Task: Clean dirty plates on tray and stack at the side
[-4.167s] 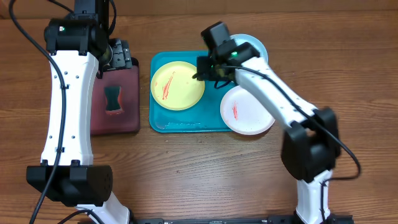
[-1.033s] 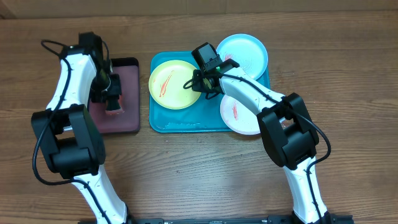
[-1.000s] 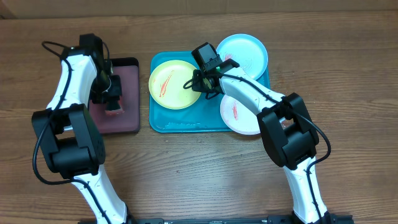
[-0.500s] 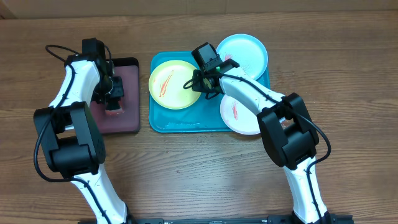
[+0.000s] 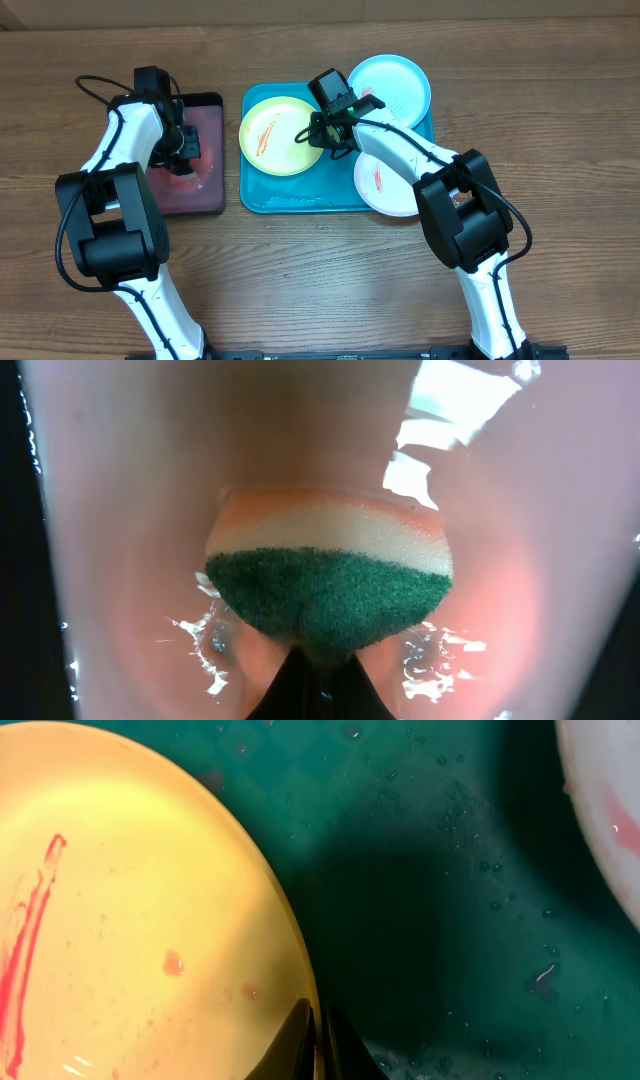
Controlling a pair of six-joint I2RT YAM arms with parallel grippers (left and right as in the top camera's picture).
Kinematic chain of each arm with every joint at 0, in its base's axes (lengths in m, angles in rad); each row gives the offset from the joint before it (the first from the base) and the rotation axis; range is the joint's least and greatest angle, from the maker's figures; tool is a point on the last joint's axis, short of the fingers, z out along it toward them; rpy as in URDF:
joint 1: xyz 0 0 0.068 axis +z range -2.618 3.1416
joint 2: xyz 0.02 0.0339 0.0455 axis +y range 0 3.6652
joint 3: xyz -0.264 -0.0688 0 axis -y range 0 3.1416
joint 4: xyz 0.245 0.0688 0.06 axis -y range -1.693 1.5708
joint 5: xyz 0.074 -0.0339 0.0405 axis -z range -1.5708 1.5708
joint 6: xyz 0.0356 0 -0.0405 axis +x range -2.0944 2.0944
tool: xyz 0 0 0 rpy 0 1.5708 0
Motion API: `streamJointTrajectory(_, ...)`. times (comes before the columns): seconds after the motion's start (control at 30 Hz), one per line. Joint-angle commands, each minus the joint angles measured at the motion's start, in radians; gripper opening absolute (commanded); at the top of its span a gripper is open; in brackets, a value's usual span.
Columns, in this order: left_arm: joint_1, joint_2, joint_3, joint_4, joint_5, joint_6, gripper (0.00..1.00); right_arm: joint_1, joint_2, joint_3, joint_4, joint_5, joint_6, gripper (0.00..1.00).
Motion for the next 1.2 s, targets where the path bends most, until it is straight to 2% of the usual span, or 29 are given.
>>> streamJointTrajectory(0.0,0.0,0.008,-0.015,-0.021,0.017,-0.008,0.04,0.005,0.011,-0.032,-0.027,-0.014,-0.002,0.04)
streamJointTrajectory(0.13,0.0,-0.002,0.066,-0.098,0.051,-0.02,0.04,-0.004,0.011,-0.029,-0.04,-0.051,-0.003,0.04)
streamJointTrajectory(0.5,-0.014,-0.024,0.44,-0.366,0.146,-0.013,0.04,-0.072,0.003,-0.018,-0.06,-0.247,-0.034,0.04)
streamJointTrajectory(0.63,-0.084,-0.021,0.458,-0.349,0.227,0.012,0.04,-0.087,0.003,-0.017,-0.086,-0.274,-0.064,0.04)
streamJointTrajectory(0.77,-0.166,-0.019,0.439,-0.306,0.217,0.012,0.05,-0.087,0.003,-0.017,-0.103,-0.267,-0.11,0.04)
streamJointTrajectory(0.93,-0.265,-0.002,0.438,-0.262,0.21,0.012,0.04,-0.087,0.003,0.021,-0.182,-0.148,-0.117,0.04)
streamJointTrajectory(1.17,-0.347,0.063,0.438,-0.24,0.13,0.011,0.04,-0.084,-0.001,0.06,-0.248,-0.054,-0.139,0.04)
